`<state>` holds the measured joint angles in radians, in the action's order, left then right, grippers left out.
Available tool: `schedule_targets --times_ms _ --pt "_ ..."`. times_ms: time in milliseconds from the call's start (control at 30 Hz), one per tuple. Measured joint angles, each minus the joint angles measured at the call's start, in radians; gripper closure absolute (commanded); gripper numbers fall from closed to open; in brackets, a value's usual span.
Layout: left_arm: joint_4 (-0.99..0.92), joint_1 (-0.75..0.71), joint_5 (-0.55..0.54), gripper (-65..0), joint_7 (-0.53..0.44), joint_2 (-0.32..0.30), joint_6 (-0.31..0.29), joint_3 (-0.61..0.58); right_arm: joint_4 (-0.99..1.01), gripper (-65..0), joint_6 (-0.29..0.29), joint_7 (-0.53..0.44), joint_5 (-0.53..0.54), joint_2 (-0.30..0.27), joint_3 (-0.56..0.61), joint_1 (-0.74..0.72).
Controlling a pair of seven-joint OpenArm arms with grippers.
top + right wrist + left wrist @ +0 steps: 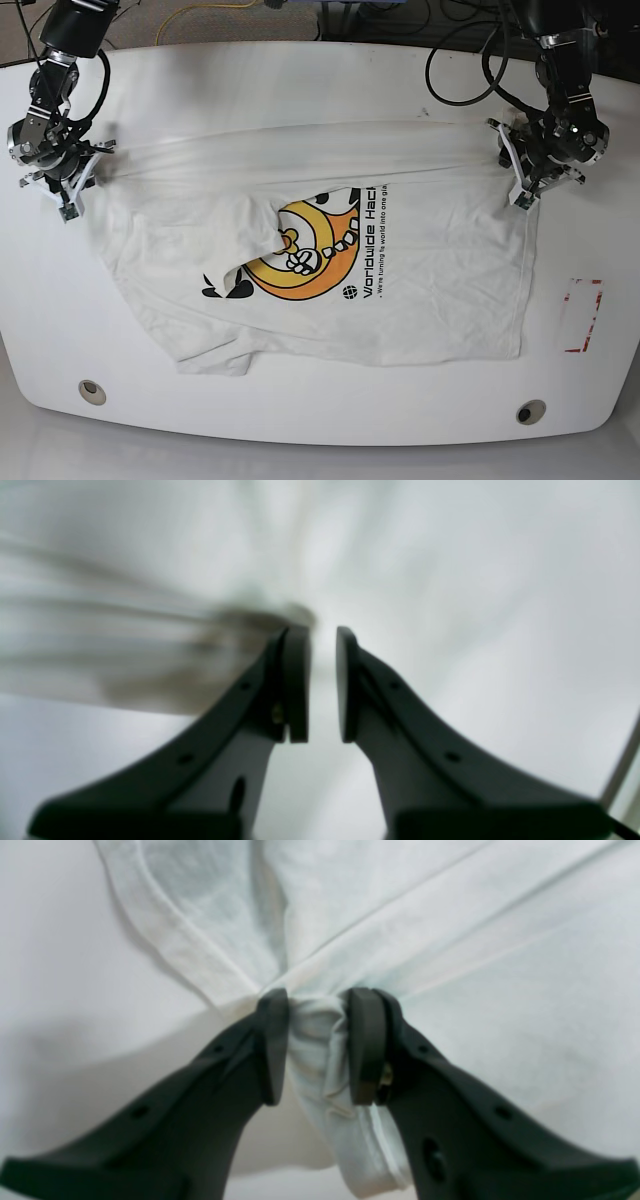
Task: Layout the t-shirt on the table in an organized manner, then fold the t-shirt properly
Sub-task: 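Pull the shoulder edge outward with both grippers to stretch the t-shirt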
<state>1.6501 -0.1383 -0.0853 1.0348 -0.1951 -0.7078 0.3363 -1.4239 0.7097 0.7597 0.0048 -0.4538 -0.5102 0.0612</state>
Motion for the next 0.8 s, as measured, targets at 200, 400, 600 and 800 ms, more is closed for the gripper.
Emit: schedule_targets --times_ms 200,400,600,800 --pt "0.001 0.003 0.029 -17.6 0.019 -0.008 0.008 0.002 -0.011 -8.6 -0.013 0.01 -0.021 -0.019 -0.008 0.003" --pt "0.001 0.017 0.032 -17.6 0.034 -0.008 0.01 0.002 -0.139 -8.6 -0.004 0.059 -0.002 0.016 -0.003 0.005" --pt "0.016 0.02 0.041 -17.8 0.043 -0.005 0.01 0.001 -0.3 -8.6 -0.005 0.18 -0.008 0.069 -0.003 0.005" --pt "0.089 0.033 0.063 -18.6 0.119 0.023 0.01 0.002 -0.443 -8.7 -0.006 0.277 -0.004 0.152 -0.001 0.006"
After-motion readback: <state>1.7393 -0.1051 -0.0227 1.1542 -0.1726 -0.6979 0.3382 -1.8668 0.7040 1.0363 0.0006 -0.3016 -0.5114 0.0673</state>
